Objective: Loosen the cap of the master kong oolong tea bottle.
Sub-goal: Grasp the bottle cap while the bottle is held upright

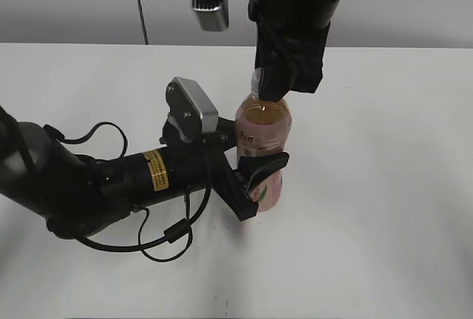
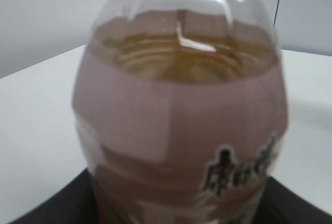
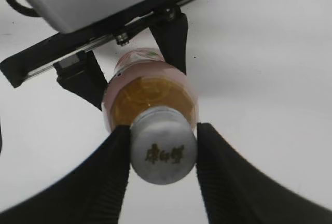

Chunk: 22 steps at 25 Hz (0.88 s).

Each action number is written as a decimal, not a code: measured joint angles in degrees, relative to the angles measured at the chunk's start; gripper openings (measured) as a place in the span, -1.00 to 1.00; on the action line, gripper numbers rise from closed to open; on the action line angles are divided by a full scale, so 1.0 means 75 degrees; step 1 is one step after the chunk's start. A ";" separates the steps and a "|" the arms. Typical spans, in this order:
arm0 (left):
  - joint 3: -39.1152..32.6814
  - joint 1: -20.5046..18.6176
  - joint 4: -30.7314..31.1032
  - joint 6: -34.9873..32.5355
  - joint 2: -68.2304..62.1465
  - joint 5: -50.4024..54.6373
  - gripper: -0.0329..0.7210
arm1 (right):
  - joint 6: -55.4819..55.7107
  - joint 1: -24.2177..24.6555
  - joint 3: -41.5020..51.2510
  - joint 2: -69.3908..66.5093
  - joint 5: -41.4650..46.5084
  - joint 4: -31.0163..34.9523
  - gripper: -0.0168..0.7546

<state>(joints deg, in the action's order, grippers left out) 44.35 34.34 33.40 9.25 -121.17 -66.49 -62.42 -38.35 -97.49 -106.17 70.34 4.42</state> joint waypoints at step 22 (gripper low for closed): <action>0.0000 0.0000 0.0058 0.0051 0.0000 -0.0021 0.10 | 0.8749 -0.0006 -0.0265 0.0192 -0.0106 -0.0164 0.51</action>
<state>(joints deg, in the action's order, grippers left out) 44.35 34.34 33.84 9.63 -121.17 -66.65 3.19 -38.39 -99.47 -104.73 69.54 3.19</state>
